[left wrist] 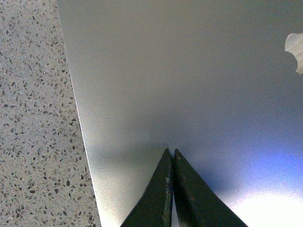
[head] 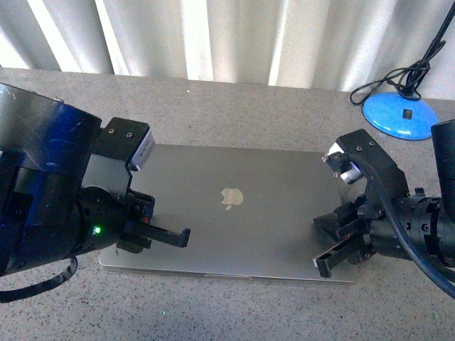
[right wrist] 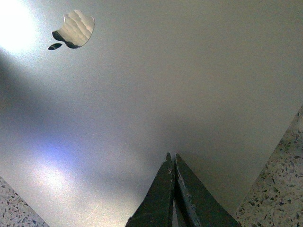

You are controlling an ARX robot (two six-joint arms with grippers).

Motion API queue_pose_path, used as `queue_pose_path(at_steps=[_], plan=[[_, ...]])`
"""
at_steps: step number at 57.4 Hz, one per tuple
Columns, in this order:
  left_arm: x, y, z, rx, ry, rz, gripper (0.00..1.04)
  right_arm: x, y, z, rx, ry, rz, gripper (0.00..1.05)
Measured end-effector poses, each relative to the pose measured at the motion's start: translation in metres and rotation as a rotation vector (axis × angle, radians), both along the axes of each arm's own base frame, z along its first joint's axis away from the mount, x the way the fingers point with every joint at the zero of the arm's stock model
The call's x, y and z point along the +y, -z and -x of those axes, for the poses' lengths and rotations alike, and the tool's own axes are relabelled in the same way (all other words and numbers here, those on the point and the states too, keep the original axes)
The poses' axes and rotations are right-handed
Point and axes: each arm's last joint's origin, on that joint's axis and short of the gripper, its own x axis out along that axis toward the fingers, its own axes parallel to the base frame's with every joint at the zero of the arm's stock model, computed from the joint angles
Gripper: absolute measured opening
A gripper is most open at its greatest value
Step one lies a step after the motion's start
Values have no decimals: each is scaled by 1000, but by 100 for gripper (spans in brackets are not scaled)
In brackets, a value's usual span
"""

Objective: Close laptop

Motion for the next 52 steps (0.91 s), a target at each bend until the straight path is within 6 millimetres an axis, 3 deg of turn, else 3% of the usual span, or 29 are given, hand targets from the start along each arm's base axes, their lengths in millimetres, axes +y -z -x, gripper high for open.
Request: queue_pose_path(at_steps=[41,48,52], plan=[[8,3,2,-10,-57,24,4,-2,-1,1,-12,4,17,1],[16,-9,0,-69,-125,59,4,-3,-10,3,-91,4,50,1],[33,-37,-5,-229,-295,100,4,-4,-36,3,-285,22,81,1]])
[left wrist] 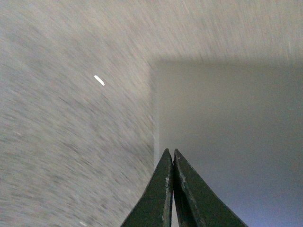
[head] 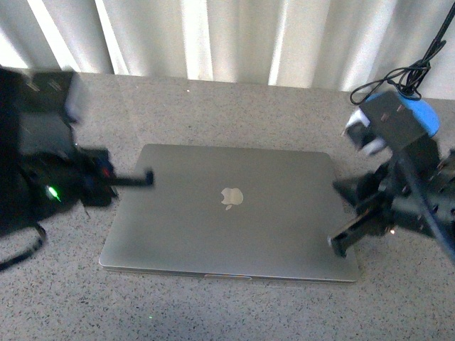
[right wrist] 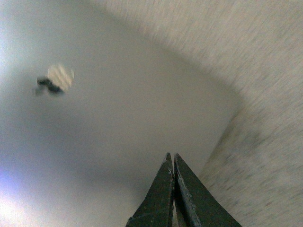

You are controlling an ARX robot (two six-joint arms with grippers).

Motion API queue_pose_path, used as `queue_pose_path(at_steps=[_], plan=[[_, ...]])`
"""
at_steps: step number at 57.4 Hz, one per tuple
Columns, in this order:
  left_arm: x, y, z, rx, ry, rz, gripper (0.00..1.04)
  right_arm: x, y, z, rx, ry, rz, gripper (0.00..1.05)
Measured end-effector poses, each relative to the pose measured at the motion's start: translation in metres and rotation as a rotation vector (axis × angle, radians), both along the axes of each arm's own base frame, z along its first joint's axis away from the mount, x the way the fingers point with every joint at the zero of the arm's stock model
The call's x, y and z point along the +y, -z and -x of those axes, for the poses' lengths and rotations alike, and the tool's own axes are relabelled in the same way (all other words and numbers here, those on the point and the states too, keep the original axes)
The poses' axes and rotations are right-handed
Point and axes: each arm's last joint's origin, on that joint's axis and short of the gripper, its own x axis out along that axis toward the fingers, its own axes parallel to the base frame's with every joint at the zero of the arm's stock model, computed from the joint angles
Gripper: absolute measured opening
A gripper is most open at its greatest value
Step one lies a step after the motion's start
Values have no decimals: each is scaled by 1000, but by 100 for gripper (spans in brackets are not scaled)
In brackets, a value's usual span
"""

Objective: Close laptop

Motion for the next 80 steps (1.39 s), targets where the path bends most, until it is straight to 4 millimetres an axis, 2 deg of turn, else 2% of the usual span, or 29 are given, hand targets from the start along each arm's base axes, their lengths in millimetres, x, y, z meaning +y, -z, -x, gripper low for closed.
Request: queue_pose_path(at_steps=[6,11,15,20,25,36,38,40,44,49,61,70,80], plan=[[22,-35,-2,-183,-191,27,4,0,-34,-1,-108,39,-27,1],[46,-68,5,-306,-392,47,4,0,-68,4,-184,95,-64,1],[59,-91,16,-401,-504,58,5,2,-98,18,-221,140,-98,11],[64,-100,18,-444,-535,77,20,3,-127,36,-282,148,-149,27],[61,-97,19,-427,-518,79,34,4,-139,40,-321,143,-179,41],[61,-95,19,-421,-516,78,66,3,-132,40,-289,161,-169,73],[61,-94,20,-419,-501,74,71,3,-132,40,-290,160,-170,78],[63,-93,20,-440,-416,81,67,3,-132,40,-294,164,-170,83],[64,-92,30,-518,-195,66,55,1,-129,44,-413,322,-191,75],[69,-92,45,-546,-64,24,40,-13,-125,56,-519,487,-209,61],[74,-93,76,-560,-48,-35,5,-38,-121,85,-545,522,-235,25],[75,-92,93,-553,-50,-46,4,-49,-118,101,-541,525,-236,0],[75,-93,111,-554,-47,-50,4,-58,-106,117,-534,531,-237,1]])
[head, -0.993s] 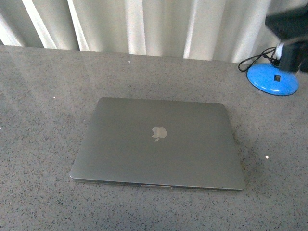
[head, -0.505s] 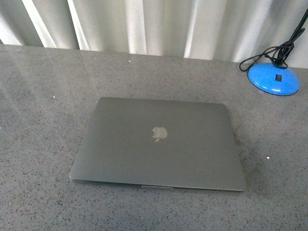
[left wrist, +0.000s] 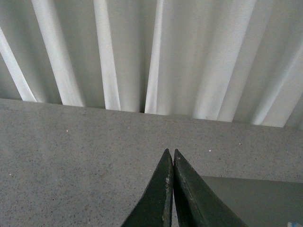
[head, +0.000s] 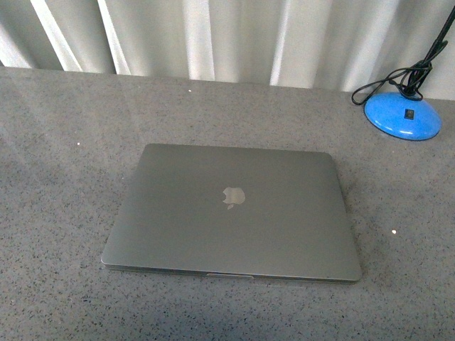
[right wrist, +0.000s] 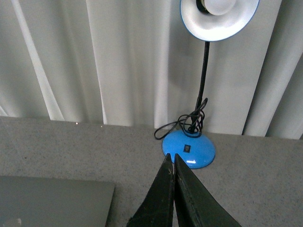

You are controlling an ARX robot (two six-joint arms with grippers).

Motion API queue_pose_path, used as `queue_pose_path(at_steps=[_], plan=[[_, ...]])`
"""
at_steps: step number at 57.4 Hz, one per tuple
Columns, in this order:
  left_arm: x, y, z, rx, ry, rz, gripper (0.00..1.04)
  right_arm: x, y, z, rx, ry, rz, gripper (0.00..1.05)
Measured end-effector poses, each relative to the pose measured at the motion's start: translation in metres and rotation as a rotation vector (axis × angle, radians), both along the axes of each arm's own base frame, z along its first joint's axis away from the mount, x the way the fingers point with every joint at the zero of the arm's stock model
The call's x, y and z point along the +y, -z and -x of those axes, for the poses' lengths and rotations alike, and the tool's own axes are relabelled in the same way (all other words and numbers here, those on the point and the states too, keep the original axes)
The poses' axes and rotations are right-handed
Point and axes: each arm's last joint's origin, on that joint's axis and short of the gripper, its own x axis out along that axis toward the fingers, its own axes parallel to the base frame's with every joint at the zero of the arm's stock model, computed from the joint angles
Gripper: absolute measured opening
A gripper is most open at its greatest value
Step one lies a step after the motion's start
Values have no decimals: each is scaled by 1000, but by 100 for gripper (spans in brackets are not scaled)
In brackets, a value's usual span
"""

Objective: Close laptop

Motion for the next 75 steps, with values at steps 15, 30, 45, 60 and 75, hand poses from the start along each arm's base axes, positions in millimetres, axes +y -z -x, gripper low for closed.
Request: queue_pose_path(at_steps=[15,30,45,60,75], plan=[[0,-1,22,0,0,0,4,-15,-5,18,-15,-10,-4,1],[0,-6,35,-19,0,0,4,-18,-10,31,-35,5,-7,1],[0,-10,46,-32,0,0,4,-18,-13,41,-46,5,-9,1],[0,-11,55,-36,0,0,4,-18,-14,49,-48,6,-10,1],[0,-11,61,-37,0,0,4,-18,-14,55,-49,6,-11,1]])
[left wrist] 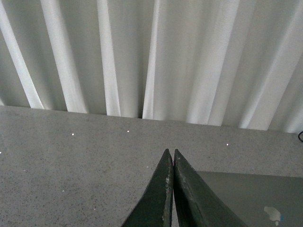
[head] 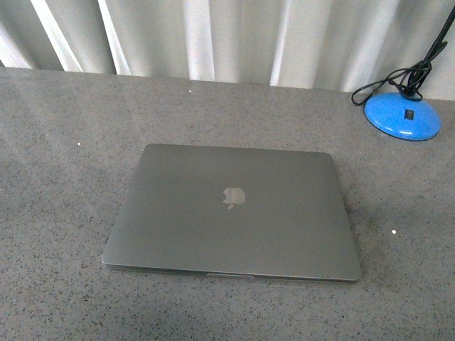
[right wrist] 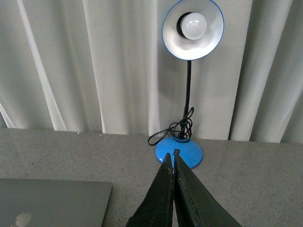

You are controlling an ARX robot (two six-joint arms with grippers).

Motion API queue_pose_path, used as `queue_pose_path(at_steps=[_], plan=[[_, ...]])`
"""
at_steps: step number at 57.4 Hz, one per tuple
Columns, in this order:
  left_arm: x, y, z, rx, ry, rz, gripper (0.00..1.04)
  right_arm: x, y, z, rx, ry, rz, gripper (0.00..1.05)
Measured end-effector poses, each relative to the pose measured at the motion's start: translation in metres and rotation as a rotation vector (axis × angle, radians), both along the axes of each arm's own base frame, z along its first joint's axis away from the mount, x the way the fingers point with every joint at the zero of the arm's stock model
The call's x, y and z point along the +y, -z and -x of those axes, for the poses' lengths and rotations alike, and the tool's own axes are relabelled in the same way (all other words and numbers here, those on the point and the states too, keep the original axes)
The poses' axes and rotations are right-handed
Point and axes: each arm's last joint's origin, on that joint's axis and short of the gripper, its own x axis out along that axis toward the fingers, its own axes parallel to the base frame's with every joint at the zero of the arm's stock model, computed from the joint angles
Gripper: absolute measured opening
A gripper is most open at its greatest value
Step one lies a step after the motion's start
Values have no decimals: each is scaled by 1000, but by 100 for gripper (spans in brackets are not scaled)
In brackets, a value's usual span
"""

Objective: Close laptop

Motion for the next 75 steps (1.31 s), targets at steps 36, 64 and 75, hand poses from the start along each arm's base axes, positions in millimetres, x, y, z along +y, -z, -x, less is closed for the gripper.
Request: queue_pose_path(at_steps=[36,64,75], plan=[[0,4,17,8,-1,0,4,0,3,15,5,0,0,1],[0,4,17,7,-1,0,80,0,3,15,5,0,0,82],[0,4,17,7,0,-2,97,0,3,15,5,0,-1,94]])
